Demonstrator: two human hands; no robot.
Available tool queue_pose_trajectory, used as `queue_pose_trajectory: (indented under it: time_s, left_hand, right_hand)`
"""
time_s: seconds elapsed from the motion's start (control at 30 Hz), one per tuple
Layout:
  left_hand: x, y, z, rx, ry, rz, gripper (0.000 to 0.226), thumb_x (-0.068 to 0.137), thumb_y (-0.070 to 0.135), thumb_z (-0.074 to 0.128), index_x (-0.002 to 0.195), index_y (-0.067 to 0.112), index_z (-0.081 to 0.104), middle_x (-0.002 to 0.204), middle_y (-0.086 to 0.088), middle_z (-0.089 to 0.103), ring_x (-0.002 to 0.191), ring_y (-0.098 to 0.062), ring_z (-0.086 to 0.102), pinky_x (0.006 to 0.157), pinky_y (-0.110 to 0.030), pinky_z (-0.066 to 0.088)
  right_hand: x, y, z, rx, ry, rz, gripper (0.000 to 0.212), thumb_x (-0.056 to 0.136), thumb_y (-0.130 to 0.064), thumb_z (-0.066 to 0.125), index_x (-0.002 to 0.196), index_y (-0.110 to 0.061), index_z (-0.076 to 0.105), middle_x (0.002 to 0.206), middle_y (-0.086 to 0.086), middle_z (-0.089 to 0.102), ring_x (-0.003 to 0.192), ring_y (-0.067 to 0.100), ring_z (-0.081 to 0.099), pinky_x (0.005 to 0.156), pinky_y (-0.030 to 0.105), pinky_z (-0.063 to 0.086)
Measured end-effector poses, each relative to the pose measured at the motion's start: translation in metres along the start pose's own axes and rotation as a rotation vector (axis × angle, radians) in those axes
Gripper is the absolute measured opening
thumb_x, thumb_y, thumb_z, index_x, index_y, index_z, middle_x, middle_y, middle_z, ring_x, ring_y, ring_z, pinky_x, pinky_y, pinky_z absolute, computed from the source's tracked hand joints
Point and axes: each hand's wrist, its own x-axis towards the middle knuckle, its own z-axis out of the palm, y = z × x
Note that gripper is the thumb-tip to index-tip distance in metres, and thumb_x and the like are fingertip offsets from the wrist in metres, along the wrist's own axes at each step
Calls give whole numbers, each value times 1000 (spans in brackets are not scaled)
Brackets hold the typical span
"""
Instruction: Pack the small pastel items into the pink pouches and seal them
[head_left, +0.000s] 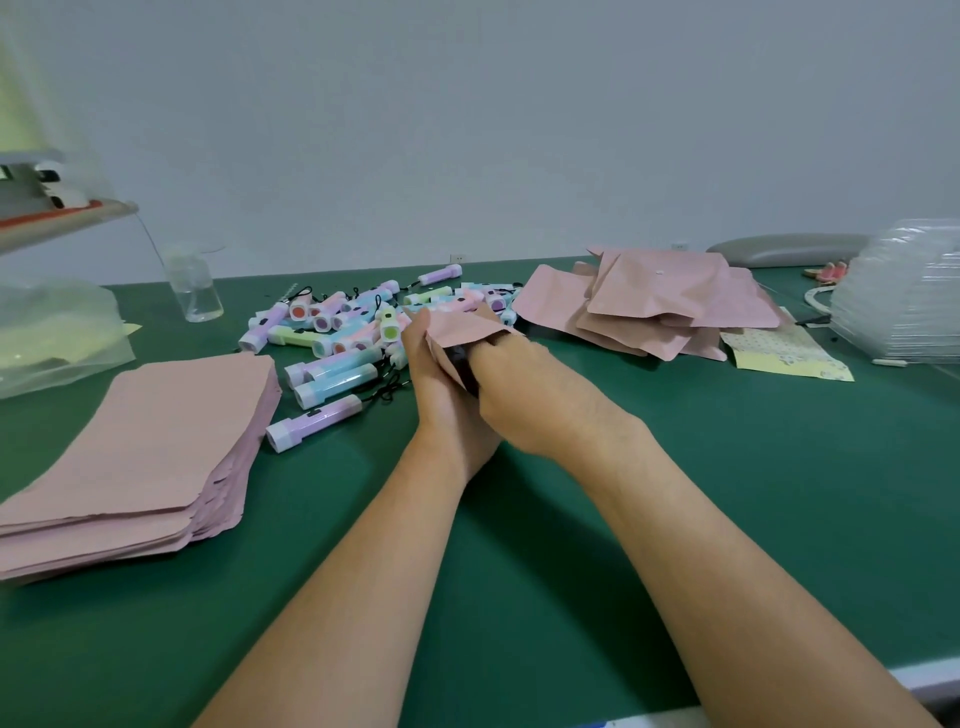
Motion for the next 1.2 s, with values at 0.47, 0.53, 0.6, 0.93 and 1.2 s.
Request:
queue_pose_trajectory:
  time_s: [0.47,0.53,0.6,0.93,1.2]
  left_hand:
    - [-2,22,-17,-56,-32,-122,107,82,91,29,156,18,50,137,-17,62,120,-34,61,109,-50,38]
    - [-1,22,-19,-41,-45,-126,105,80,95,27,146,19,59,134,-14,65,113,-28,66,109,-52,40]
    - [0,22,-20,-16,-39,-135,111,75,100,23,136,16,64,133,-12,69,114,-27,71,116,-55,37]
    - [3,36,-28,323,6,-183,112,54,98,68,141,28,59,133,-7,73,126,-25,68,111,-51,48]
    - [1,36,-37,686,-10,-99,52,64,43,99,105,17,81,109,-4,81,92,-17,78,71,-30,63]
  right_hand:
    - [-22,54,1,189,550,-277,32,81,-17,89,109,-5,79,100,8,71,93,30,64,84,42,53]
    - [-20,57,3,187,593,-297,26,85,-15,85,108,-5,80,95,8,71,88,31,63,80,42,53]
    - [-17,59,4,211,642,-288,21,89,-13,81,109,-7,80,94,7,71,87,30,63,78,42,52]
    - [-15,59,-20,921,906,31,26,102,-21,65,80,-10,61,70,11,50,69,23,43,64,42,37]
    - [-17,72,-25,1046,941,246,51,102,-25,60,60,-24,31,60,-13,23,59,11,21,52,22,21]
